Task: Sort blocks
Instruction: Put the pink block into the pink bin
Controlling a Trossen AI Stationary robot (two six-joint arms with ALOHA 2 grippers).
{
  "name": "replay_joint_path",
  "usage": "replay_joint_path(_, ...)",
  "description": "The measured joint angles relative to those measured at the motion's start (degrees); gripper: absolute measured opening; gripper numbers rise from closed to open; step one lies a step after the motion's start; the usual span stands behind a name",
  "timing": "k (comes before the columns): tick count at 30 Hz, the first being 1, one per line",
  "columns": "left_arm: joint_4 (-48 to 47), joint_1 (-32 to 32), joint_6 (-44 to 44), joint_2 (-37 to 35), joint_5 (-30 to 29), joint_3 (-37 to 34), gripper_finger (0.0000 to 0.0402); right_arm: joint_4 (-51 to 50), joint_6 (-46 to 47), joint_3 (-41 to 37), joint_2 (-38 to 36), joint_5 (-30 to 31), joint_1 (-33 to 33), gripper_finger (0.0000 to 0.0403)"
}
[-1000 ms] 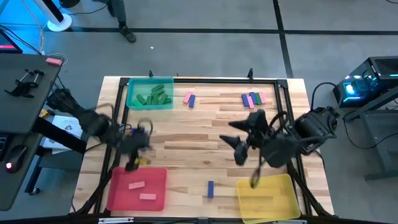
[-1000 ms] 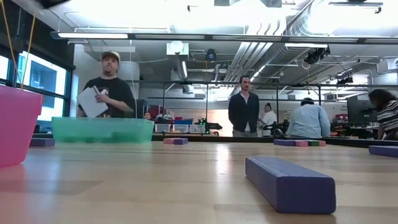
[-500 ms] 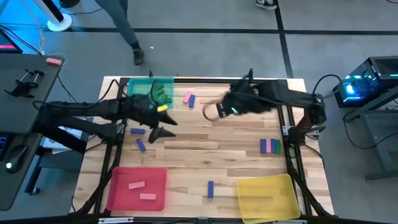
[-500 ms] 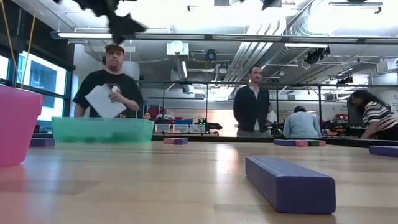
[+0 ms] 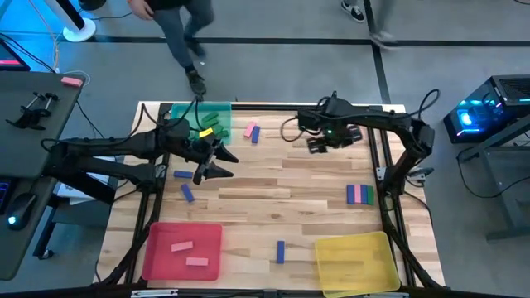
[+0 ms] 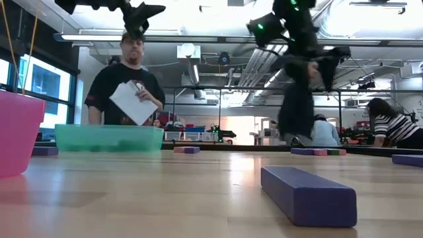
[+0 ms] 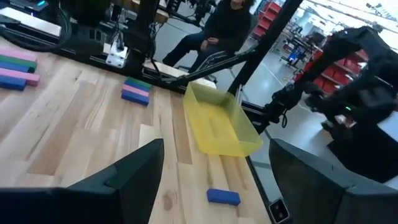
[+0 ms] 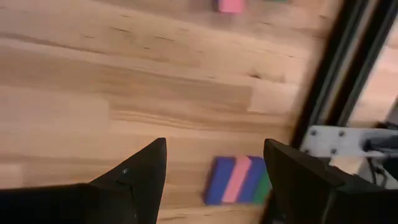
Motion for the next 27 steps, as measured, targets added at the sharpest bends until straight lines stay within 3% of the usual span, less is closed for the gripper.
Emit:
replay_joint_path(7,1.51,2.21,0.37,-0.27,-0.53,0.00,0.0278,16.29,-3.55,-8.75,-7.00,-0.32,-9.71,0.0243)
replay_joint_path(14,4.86,6.77,-3.48,3.36,-4.80,0.00,0.0278,24.61,-13.97,-15.45,-6.33,-6.23,-19.89,0.0243)
replay_joint_path(17,5.76,8.53,-6.18,4.67,-6.23,0.00,0.0278,24.15,-20.19,-18.38,-5.81,-9.99,-21.53,0.0243)
replay_joint_path(21,7.14,10.26,-8.66,5.46,-8.13,0.00,0.0278,25.08,-24.50,-21.06,-5.84,-10.08,-23.33,0.0243)
replay_joint_path(27,7.62,13.97,-7.08,5.58,-6.81,0.00,0.0278,29.72,-23.47,-25.18,-7.74,-12.12,-22.14,0.0243)
